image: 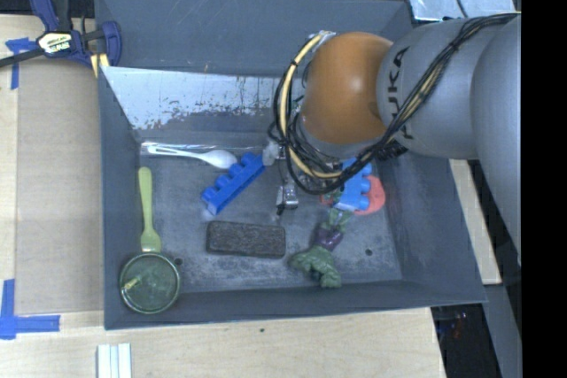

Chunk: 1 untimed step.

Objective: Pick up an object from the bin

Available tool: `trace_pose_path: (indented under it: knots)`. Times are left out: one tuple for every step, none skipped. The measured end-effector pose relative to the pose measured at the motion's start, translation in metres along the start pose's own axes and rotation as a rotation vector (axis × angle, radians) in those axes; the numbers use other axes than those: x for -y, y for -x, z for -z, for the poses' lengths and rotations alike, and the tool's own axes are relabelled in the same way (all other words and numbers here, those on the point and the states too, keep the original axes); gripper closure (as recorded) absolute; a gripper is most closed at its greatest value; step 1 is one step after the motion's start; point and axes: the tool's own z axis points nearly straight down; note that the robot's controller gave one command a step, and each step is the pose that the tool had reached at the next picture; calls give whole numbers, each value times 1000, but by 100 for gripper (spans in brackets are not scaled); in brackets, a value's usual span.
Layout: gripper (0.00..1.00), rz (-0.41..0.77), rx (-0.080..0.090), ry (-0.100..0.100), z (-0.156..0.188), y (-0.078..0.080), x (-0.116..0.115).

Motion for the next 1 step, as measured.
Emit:
trace_pose_path:
  knots:
    - [0, -13, -2, 0, -13, 1, -36]
